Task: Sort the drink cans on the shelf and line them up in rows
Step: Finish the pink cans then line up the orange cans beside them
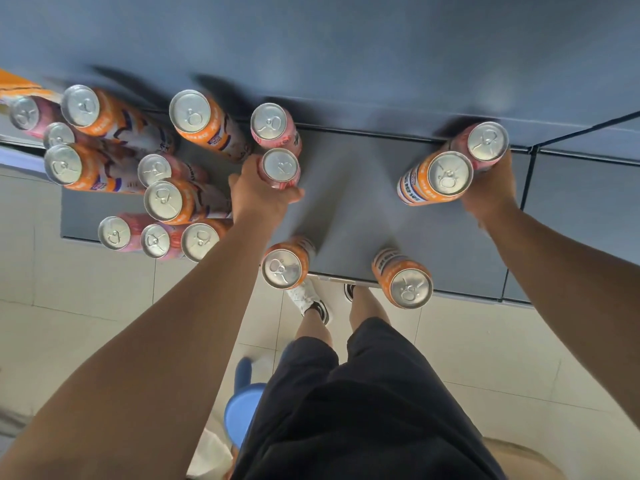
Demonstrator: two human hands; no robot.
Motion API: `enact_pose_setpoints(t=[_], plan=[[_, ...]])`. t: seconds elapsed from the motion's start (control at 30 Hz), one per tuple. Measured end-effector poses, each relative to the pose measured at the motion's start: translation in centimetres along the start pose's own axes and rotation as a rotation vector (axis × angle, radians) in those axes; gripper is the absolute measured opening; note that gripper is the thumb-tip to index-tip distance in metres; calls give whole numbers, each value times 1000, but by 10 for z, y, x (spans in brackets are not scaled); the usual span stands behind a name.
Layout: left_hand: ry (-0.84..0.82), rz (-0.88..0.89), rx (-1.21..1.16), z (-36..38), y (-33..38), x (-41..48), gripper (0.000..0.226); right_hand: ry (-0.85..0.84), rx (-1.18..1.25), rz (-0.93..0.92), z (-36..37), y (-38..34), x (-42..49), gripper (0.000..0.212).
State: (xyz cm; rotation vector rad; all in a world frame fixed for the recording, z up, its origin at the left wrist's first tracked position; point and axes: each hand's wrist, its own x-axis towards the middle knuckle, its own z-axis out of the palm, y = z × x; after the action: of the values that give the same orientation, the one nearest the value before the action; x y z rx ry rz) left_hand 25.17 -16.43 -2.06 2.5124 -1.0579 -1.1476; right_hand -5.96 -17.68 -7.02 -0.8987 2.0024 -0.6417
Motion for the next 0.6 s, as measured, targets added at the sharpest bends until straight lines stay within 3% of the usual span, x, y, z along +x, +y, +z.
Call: enact_pose_setpoints(t=[0.13,0.3,0.43,0.6], plan=[[1,59,18,-1,8,-8,68,9,18,44,-6,2,-7,62],[-33,108,-98,-8,21,-33,62,97,60,98,-23,4,-37,44],[-92,185,-196,-22,29,-53,55,214,73,91,-41,-6,-70,67],[-225,236,-422,-46,37,-78,35,290,96,69,-53,-30,-116,70]])
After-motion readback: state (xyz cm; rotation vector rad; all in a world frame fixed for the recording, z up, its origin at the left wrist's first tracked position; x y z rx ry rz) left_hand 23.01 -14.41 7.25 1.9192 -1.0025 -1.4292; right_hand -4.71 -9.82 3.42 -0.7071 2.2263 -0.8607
